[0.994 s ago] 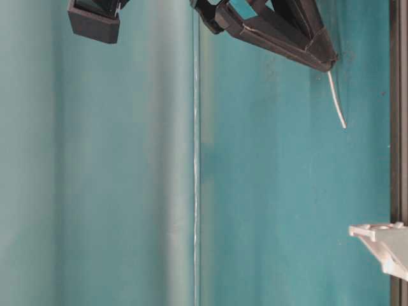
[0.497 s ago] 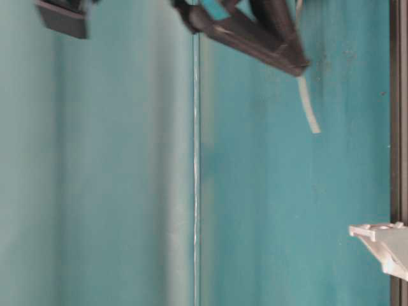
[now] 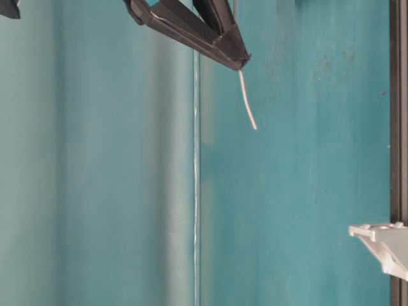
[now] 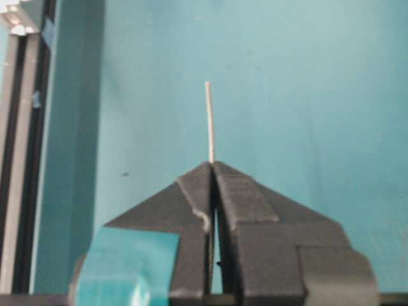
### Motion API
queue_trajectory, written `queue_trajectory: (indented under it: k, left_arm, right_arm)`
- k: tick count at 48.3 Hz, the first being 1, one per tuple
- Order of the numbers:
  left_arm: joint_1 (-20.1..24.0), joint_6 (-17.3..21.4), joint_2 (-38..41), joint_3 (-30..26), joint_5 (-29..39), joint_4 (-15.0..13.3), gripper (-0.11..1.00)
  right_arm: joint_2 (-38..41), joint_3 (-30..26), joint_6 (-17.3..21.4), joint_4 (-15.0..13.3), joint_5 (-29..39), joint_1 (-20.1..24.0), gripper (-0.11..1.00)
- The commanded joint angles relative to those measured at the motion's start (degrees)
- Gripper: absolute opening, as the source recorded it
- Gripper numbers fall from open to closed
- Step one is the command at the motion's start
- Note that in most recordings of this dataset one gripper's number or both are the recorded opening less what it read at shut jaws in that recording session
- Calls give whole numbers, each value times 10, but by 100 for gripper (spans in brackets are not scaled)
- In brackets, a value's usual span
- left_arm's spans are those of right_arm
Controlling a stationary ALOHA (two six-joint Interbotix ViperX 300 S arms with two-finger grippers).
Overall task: Insert the wire into the hole on the left side and pull it with the left arm.
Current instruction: 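Lift the wire with the right gripper and carry it down toward the rail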
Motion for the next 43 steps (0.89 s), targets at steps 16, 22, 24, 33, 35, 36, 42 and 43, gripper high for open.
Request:
queue_trajectory:
  k: [16,22,24,33,35,36,42,43]
  left_arm:
    - [0,-2,-4,-17,-1,-1,67]
    - [0,-9,-4,-16,-1,-1,67]
    - [-1,-12,-3,-16,-1,-2,67]
    - [-11,-34,3,-14,-2,-2,67]
    - [-17,-37,4,-14,-4,-2,67]
    - [-19,-37,5,-14,-4,-2,67]
    - [-37,-37,14,-15,-14,-4,67]
    - [-40,-37,17,-15,-17,-4,67]
  right_arm:
    - [-46,-7,6,-4,27,-4,5]
    - [-46,7,13,-1,-11,-1,5]
    - [-46,11,18,0,-25,2,5]
    - [-45,31,32,2,-70,24,5]
    - [-43,34,33,5,-80,30,5]
    - [-42,37,33,10,-87,34,5]
    - [-33,44,32,30,-123,51,5]
    - [-31,46,32,32,-131,54,5]
